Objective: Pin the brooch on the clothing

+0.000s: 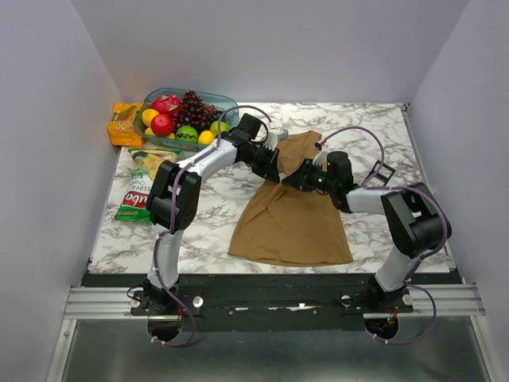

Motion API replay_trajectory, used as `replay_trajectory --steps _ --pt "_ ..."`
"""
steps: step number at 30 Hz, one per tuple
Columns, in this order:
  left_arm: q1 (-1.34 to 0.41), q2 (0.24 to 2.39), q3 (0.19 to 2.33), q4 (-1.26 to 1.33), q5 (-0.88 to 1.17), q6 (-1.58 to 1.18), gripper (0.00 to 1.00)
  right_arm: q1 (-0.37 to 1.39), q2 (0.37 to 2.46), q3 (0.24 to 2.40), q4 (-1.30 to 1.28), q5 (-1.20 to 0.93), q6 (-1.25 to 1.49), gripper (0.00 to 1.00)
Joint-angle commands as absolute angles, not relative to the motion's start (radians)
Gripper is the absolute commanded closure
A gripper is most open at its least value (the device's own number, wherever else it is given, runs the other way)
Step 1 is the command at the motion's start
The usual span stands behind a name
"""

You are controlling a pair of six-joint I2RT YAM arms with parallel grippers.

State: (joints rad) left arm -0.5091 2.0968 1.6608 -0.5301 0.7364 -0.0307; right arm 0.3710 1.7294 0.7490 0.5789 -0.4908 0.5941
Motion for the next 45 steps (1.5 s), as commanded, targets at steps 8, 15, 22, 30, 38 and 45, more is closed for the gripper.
replay_trajectory --steps 8,15,22,30,38,45 --pt "-0.537 2.109 1.687 -0.548 0.802 -0.038 1.00 0.370 1.767 0.770 0.686 -0.532 0.627 0.73" --pt "-0.540 2.112 1.687 -0.545 0.807 -0.038 1.00 0.370 1.776 0.765 0.696 -0.520 0.640 0.74" --pt "-0.549 2.112 1.686 -0.543 0.815 -0.040 1.00 0.370 1.784 0.764 0.706 -0.502 0.657 0.75" --pt "-0.560 2.112 1.686 -0.540 0.819 -0.041 1.00 0.370 1.796 0.769 0.707 -0.483 0.666 0.76" --pt "-0.578 2.118 1.684 -0.538 0.821 -0.044 1.00 0.370 1.799 0.772 0.703 -0.471 0.669 0.76" --pt "-0.595 2.120 1.684 -0.538 0.818 -0.043 1.00 0.368 1.810 0.785 0.696 -0.465 0.680 0.77"
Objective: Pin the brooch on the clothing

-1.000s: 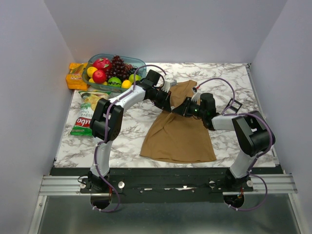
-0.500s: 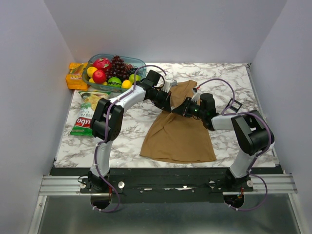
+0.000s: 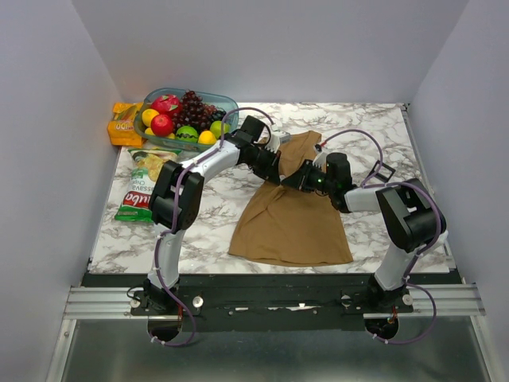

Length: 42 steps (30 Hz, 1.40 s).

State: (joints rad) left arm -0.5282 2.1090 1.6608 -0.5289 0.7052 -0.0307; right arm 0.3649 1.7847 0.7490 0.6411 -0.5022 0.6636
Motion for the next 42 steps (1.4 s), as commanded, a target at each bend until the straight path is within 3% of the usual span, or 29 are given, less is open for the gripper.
replay_trajectory --steps 1,42 --pt "-0.598 2.120 1.684 -0.538 0.818 -0.044 1.00 0.370 1.813 0.787 0.698 -0.463 0.683 0.77" --pt "-0.615 2.117 1.687 -0.558 0.765 -0.038 1.00 0.322 1.793 0.781 0.667 -0.314 0.762 0.78"
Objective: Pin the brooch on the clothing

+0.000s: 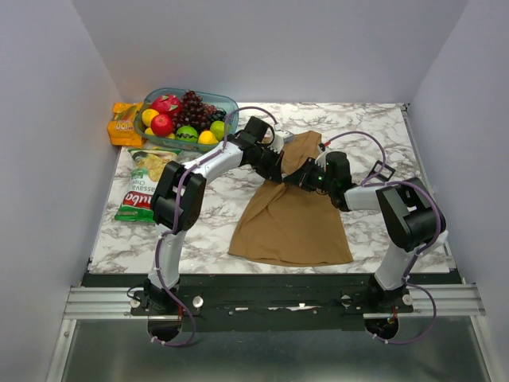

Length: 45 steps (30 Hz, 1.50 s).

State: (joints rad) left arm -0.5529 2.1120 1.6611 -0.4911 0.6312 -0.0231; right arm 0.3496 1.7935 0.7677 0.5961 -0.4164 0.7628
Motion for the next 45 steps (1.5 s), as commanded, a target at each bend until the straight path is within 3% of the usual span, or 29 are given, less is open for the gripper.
replay_trajectory --steps 1,38,42,45 --pt "-0.614 2.117 1.689 -0.558 0.764 -0.044 1.00 0.322 1.792 0.781 0.667 -0.316 0.762 0.78" --pt "-0.548 2.140 1.687 -0.543 0.626 -0.146 1.00 0.322 1.763 0.736 0.699 -0.345 0.761 0.78" --pt "-0.546 2.135 1.686 -0.543 0.611 -0.137 1.00 0.321 1.738 0.726 0.693 -0.368 0.758 0.73" --pt "-0.548 2.135 1.684 -0.543 0.588 -0.132 1.00 0.322 1.694 0.716 0.666 -0.359 0.744 0.60"
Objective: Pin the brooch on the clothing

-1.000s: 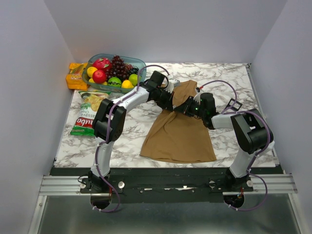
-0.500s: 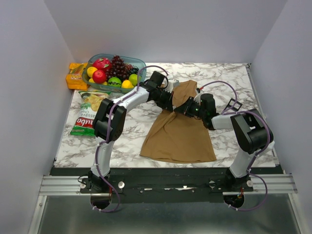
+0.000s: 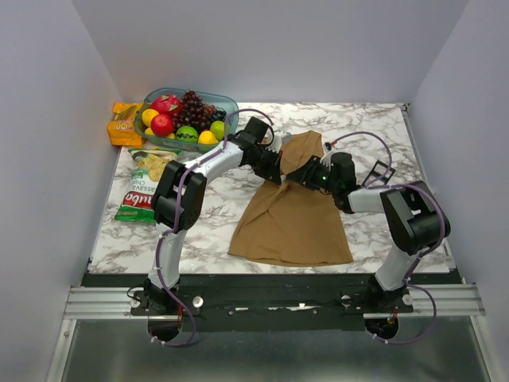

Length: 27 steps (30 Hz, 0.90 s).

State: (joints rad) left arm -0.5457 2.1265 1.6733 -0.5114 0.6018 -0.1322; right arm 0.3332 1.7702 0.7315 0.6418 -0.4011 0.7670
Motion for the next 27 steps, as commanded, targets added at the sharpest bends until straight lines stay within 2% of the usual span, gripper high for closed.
replay_trajectory --steps 1,4,6,7,8,10,11,13,14,16,22,27 --pt "-0.548 2.135 1.684 -0.543 0.583 -0.132 1.00 0.322 1.681 0.709 0.655 -0.353 0.736 0.51" --pt "-0.548 2.137 1.686 -0.543 0.574 -0.132 1.00 0.321 1.628 0.696 0.615 -0.324 0.716 0.40" --pt "-0.548 2.134 1.687 -0.542 0.575 -0.127 1.00 0.319 1.600 0.698 0.574 -0.305 0.703 0.38" --pt "-0.548 2.131 1.686 -0.537 0.578 -0.124 0.94 0.321 1.591 0.699 0.560 -0.301 0.690 0.36" --pt "-0.548 2.128 1.684 -0.534 0.580 -0.126 0.74 0.319 1.583 0.698 0.540 -0.296 0.687 0.36" --pt "-0.546 2.109 1.677 -0.526 0.575 -0.115 0.54 0.319 1.562 0.693 0.531 -0.290 0.678 0.35" --pt "-0.545 2.103 1.674 -0.522 0.571 -0.109 0.38 0.319 1.556 0.690 0.522 -0.288 0.677 0.35" --pt "-0.543 2.066 1.655 -0.506 0.554 -0.094 0.26 0.319 1.533 0.686 0.505 -0.287 0.664 0.34" --pt "-0.538 2.053 1.651 -0.500 0.549 -0.087 0.11 0.318 1.522 0.684 0.488 -0.284 0.658 0.34" --pt "-0.525 2.014 1.635 -0.486 0.542 -0.078 0.01 0.318 1.505 0.675 0.473 -0.276 0.646 0.34" --pt "-0.450 1.985 1.623 -0.485 0.532 -0.077 0.01 0.314 1.440 0.655 0.377 -0.235 0.603 0.34" --pt "-0.439 2.058 1.661 -0.544 0.558 -0.046 0.01 0.295 1.425 0.664 0.259 -0.179 0.551 0.33"
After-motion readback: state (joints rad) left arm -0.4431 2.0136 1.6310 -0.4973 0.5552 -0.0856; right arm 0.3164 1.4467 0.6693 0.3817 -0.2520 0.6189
